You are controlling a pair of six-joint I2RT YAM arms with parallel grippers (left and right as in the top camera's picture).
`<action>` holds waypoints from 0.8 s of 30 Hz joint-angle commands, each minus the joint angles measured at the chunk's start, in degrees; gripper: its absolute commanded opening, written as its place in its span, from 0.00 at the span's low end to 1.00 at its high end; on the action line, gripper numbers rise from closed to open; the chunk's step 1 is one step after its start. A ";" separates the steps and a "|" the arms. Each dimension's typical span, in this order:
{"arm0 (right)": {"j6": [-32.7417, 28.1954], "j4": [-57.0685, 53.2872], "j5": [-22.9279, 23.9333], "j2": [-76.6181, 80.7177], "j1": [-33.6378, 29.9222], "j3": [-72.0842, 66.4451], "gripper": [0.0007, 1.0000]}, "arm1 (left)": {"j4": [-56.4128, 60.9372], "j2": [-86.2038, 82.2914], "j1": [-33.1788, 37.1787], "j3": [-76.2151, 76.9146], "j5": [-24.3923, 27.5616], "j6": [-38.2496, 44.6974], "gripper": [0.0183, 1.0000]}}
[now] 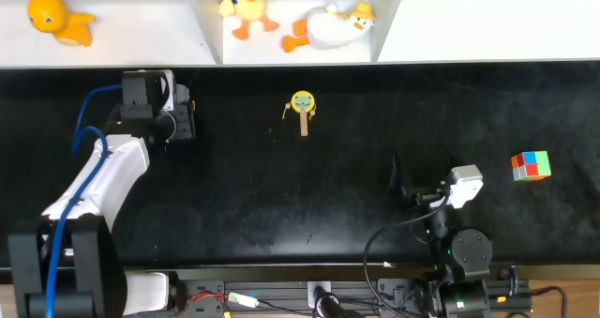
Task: Store Toys
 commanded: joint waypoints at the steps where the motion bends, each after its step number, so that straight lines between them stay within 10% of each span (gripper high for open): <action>1: -0.31 0.24 -0.35 -0.52 0.28 -0.76 1.00 | 0.07 0.35 -0.07 -0.48 -0.42 -0.46 0.61; 24: -0.31 0.24 -0.35 -0.52 0.28 -0.76 1.00 | -9.11 -15.39 -0.09 8.61 -4.07 -1.51 0.02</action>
